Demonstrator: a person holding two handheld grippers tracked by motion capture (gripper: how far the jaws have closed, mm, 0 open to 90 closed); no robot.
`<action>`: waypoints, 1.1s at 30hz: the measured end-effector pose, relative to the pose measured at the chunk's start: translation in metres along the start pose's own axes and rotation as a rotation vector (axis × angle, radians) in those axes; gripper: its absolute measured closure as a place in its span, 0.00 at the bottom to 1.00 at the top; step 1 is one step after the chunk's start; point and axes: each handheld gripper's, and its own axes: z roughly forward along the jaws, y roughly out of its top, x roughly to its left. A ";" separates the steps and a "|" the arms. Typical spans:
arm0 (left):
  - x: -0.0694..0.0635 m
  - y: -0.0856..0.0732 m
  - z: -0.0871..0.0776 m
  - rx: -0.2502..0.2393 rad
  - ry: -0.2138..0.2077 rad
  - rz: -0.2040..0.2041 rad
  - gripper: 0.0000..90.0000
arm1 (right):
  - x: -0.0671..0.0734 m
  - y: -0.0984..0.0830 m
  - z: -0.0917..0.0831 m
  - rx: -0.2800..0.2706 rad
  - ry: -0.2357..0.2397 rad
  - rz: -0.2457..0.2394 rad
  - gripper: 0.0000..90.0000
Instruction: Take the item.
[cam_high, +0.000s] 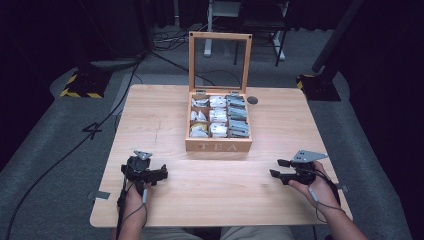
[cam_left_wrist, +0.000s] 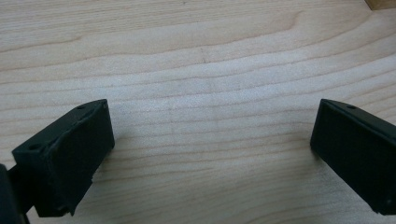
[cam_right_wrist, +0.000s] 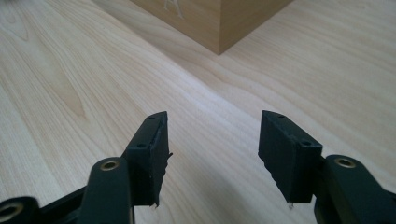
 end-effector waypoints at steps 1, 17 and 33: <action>0.000 0.000 0.000 -0.002 0.000 0.000 0.00 | 0.000 0.005 0.000 0.002 0.002 -0.011 0.48; 0.000 0.000 0.000 -0.001 -0.004 0.011 0.00 | 0.004 0.071 -0.006 -0.073 0.035 -0.042 0.49; 0.000 0.002 0.001 0.000 -0.014 0.018 0.00 | 0.002 0.115 0.011 -0.056 0.054 -0.033 0.49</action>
